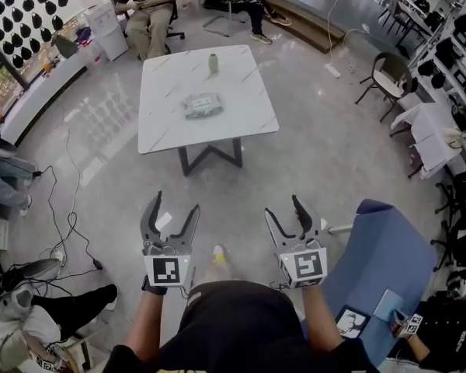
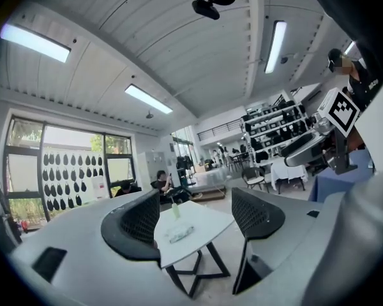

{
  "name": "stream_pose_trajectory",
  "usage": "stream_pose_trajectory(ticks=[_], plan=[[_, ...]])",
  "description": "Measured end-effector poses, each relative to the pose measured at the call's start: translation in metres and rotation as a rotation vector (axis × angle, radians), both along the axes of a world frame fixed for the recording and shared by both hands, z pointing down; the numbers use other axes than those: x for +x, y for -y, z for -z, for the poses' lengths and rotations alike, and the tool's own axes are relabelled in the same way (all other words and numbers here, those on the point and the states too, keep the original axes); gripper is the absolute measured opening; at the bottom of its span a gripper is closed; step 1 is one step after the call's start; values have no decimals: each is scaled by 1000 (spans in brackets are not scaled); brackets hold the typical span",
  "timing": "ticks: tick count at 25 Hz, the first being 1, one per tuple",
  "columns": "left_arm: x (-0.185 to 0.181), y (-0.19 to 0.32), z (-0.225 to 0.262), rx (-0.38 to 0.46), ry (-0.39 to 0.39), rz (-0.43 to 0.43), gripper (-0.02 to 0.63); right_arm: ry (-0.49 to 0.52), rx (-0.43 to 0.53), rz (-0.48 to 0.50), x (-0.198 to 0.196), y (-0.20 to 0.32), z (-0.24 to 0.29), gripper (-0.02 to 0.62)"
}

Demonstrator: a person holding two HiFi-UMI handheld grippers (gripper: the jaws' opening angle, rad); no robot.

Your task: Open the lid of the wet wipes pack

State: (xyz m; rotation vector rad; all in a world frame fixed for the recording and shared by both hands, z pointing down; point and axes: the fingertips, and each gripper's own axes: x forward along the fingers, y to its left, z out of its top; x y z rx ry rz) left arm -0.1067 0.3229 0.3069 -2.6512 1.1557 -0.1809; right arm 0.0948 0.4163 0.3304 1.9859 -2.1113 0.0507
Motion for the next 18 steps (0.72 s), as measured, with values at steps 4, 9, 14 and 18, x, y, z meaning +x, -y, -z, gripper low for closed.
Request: stream_pose_trajectory(ticks=[4,9,14,18], plan=[[-11,45,2,3,8,-40,362,-21,-16,1,-19,50,7,273],[-19,91,-7,-14,2,-67,362,-62,-21,20,-38,101,10,270],[-28,120,-20,-33,-19,-69,362,-61,-62,11,-46,130,-5,258],[-31,140,-31,-47,23,-67,362,-69,-64,28,-49,154,-11,250]])
